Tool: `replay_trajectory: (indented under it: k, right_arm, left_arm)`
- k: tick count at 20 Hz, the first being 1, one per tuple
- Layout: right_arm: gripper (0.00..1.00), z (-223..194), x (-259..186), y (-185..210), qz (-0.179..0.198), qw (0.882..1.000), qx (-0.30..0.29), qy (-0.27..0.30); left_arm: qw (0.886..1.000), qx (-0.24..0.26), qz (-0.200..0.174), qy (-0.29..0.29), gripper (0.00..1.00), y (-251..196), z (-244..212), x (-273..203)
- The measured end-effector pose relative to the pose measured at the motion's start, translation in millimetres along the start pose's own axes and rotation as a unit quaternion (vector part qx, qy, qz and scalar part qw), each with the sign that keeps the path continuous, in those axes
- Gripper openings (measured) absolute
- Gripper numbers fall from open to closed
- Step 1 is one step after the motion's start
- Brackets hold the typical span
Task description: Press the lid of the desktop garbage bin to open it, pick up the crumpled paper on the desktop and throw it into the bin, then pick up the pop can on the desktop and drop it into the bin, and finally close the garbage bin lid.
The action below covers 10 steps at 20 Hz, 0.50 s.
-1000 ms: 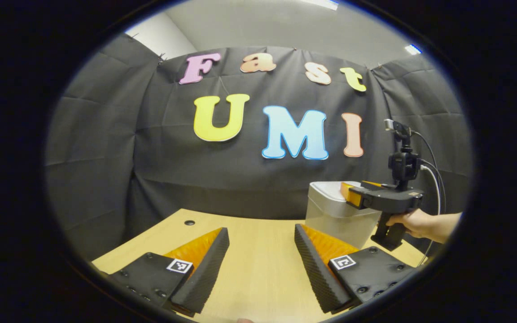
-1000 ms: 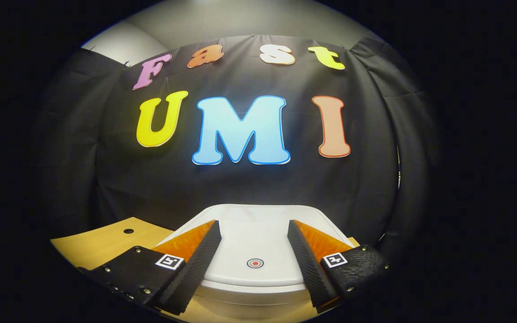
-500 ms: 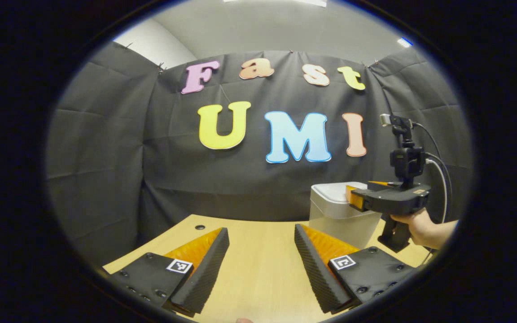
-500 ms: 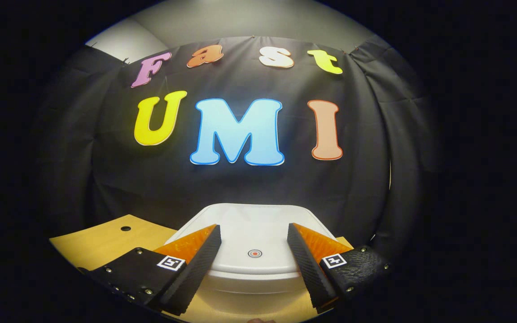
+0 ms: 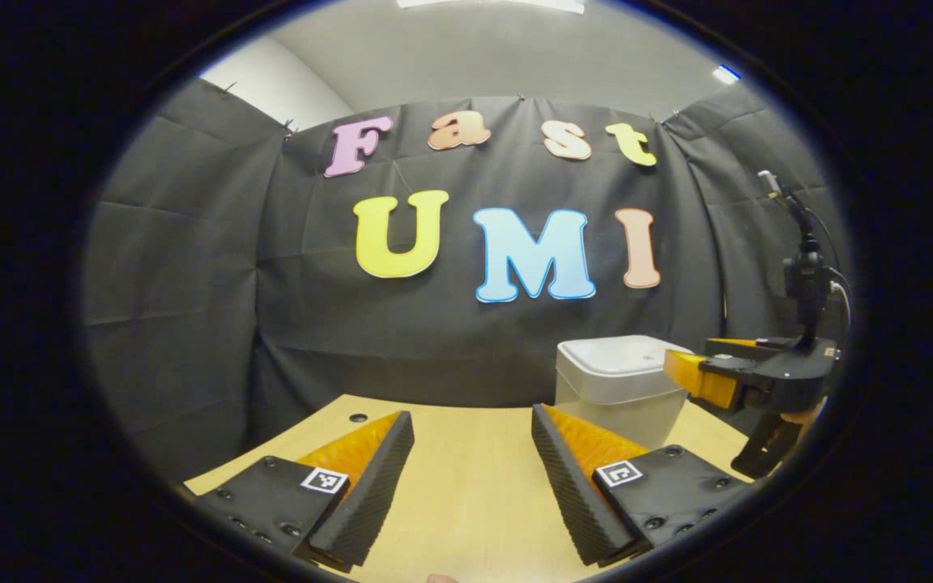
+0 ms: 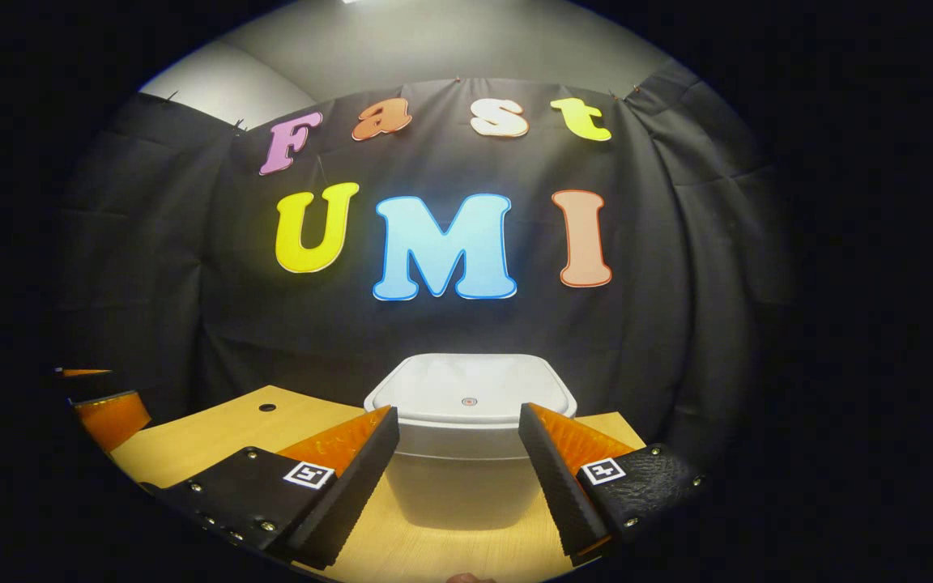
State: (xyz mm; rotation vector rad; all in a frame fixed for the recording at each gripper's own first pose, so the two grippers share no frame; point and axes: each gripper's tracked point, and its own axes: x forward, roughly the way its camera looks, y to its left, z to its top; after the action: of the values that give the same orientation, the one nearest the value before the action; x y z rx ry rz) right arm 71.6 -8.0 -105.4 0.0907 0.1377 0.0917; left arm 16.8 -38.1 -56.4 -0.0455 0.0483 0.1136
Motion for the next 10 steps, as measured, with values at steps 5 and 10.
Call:
replay_trajectory:
  k: [5,10]
  right_arm:
    - [0.95,4,-35,-1,-0.022,1.000,-0.006,-0.019]
    - [0.95,3,-52,8,-0.035,0.998,-0.040,-0.023]
  left_arm:
    - [1.000,-0.007,-0.025,-0.010,0.98,-8,-1,12]
    - [0.999,-0.008,-0.039,-0.026,0.96,-6,1,24]
